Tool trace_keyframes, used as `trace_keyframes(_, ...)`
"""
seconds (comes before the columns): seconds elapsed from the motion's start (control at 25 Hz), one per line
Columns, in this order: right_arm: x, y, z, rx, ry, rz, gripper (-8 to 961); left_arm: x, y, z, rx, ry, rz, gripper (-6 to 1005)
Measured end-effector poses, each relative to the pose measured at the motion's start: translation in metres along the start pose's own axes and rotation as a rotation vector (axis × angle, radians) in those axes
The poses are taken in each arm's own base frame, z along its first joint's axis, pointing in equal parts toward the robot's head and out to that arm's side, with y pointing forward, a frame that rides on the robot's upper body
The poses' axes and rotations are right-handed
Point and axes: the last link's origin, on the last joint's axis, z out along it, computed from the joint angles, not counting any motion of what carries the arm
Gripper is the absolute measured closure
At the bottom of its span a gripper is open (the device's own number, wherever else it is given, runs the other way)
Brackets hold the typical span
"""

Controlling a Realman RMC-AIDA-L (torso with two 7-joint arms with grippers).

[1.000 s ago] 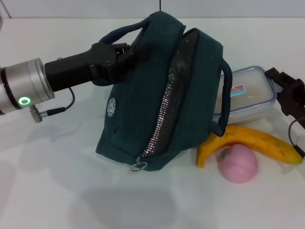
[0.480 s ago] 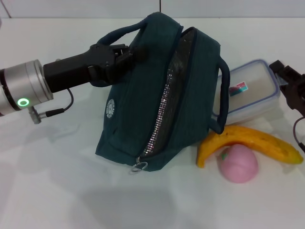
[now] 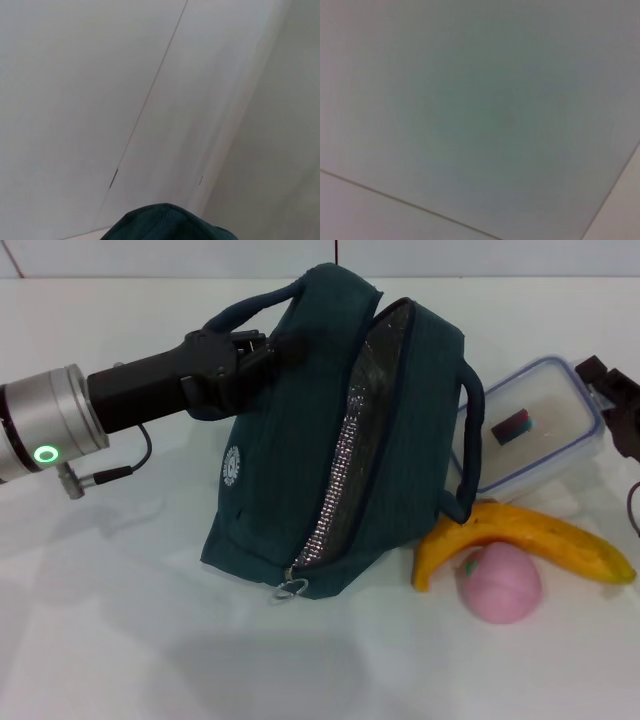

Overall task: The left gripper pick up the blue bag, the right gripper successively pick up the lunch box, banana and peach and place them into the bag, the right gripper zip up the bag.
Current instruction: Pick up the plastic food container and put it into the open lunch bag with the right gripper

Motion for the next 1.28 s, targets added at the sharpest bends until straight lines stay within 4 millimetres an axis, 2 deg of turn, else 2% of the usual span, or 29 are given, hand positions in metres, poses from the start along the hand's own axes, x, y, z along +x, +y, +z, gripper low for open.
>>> trace_keyframes(0.24, -0.007, 0.004, 0.0, -0.037, 0.032, -0.08, 806, -0.001, 0.0, -0.003, 0.008, 0.007, 0.015, 946)
trace_keyframes(1.28, -0.033, 0.019, -0.002, -0.149, 0.03, -0.196, 857, -0.005, 0.0, -0.011, 0.028, 0.024, 0.049, 945)
